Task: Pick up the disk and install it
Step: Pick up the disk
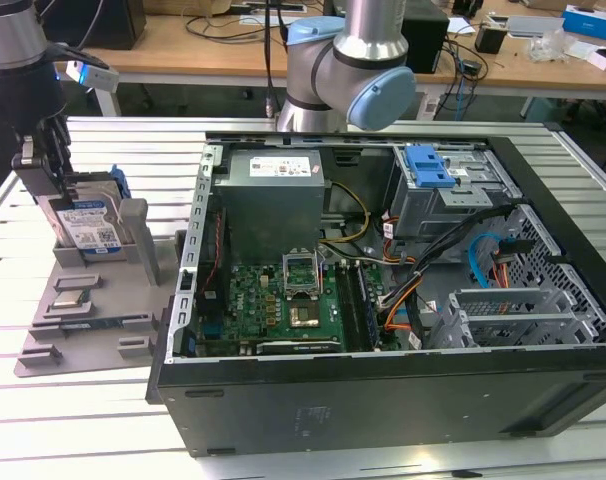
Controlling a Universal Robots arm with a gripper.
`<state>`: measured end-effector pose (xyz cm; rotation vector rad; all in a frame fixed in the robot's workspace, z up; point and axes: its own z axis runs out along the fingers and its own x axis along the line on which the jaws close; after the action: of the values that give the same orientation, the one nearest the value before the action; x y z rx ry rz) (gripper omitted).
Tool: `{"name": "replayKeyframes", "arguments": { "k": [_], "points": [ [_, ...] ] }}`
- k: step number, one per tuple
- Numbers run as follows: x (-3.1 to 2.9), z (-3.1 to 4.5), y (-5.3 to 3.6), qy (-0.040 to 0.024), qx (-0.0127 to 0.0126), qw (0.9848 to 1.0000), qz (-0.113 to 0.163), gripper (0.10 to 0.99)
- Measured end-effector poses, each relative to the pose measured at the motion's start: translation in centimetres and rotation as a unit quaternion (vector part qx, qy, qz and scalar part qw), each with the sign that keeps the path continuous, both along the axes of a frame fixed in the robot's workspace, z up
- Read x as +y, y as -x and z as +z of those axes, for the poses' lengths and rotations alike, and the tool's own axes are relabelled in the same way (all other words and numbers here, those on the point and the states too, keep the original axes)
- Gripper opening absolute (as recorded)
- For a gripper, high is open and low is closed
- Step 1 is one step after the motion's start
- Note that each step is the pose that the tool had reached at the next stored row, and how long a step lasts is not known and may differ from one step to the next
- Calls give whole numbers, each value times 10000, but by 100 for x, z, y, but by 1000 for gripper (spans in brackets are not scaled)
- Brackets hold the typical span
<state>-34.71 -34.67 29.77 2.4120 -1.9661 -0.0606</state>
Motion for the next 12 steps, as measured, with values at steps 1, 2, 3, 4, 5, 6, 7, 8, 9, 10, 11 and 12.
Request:
{"name": "replayKeyframes", "arguments": {
  "k": [1, 2, 3, 4, 5, 6, 7, 8, 9, 10, 11, 12],
  "points": [
    [0, 0, 0, 0, 0, 10000, 0, 541],
    [0, 0, 0, 0, 0, 10000, 0, 541],
    [0, 0, 0, 0, 0, 10000, 0, 541],
    [0, 0, 0, 0, 0, 10000, 0, 541],
    [0, -1, 0, 0, 0, 10000, 0, 463],
    [0, 0, 0, 1, 1, 10000, -1, 400],
    [0, -1, 0, 0, 0, 10000, 0, 392],
    [0, -1, 0, 0, 0, 10000, 0, 392],
    [0, -1, 0, 0, 0, 10000, 0, 392],
    [0, -2, 0, 0, 0, 10000, 0, 392],
    [0, -1, 0, 0, 0, 10000, 0, 392],
    [0, -2, 0, 0, 0, 10000, 0, 392]
  ]
}}
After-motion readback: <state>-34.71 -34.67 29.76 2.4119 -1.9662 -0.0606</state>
